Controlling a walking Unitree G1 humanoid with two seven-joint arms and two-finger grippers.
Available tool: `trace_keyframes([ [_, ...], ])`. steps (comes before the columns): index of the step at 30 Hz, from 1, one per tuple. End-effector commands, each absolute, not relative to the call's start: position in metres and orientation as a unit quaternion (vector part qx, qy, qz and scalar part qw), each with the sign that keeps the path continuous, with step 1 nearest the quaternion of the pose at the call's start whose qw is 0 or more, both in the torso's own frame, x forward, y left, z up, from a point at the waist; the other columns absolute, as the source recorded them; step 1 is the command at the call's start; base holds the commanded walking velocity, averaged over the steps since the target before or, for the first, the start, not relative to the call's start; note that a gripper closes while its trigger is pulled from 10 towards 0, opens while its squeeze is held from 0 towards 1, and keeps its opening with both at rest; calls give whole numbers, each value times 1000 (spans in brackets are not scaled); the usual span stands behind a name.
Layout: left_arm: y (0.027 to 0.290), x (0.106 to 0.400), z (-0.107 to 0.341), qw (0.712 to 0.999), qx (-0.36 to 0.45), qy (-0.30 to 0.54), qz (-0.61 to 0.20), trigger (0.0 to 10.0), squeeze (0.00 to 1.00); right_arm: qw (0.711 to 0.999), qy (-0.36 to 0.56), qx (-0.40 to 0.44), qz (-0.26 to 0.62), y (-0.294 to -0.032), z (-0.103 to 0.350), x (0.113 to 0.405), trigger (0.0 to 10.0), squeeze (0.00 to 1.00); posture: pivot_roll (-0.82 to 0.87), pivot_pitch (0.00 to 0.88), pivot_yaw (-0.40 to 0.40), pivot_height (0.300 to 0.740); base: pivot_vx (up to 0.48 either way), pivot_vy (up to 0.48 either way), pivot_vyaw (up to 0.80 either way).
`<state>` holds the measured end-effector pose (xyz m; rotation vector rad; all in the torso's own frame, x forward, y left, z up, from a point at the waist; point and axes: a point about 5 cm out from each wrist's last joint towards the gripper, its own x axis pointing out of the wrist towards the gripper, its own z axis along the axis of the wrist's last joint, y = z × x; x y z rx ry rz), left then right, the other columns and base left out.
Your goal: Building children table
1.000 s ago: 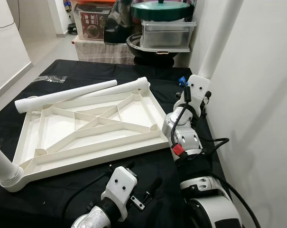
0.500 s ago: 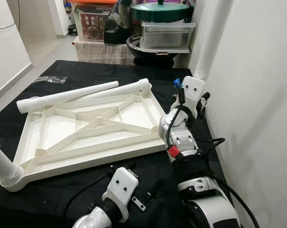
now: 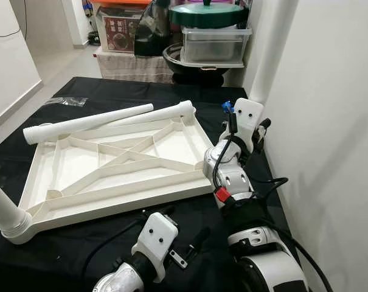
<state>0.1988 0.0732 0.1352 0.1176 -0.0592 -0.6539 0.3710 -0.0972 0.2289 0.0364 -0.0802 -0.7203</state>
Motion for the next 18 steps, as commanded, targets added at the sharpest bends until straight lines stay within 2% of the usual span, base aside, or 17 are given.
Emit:
trace_keyframes([
  [1, 73, 200, 132, 946, 59, -21, -319, 10000, 0, 913, 23, 4, -407, -106, 198, 366, 10000, 0, 58, 59, -70, 740, 0, 0, 0],
  [5, 72, 200, 132, 946, 58, -22, -319, 10000, 0, 894, 43, 13, -446, -110, 192, 363, 10000, 0, 61, 64, -75, 740, 0, 0, 0],
  [18, 72, 200, 133, 946, 58, -26, -317, 10000, 0, 891, 39, 17, -452, -112, 194, 365, 10000, 0, 58, 65, -74, 740, 0, 0, 0],
])
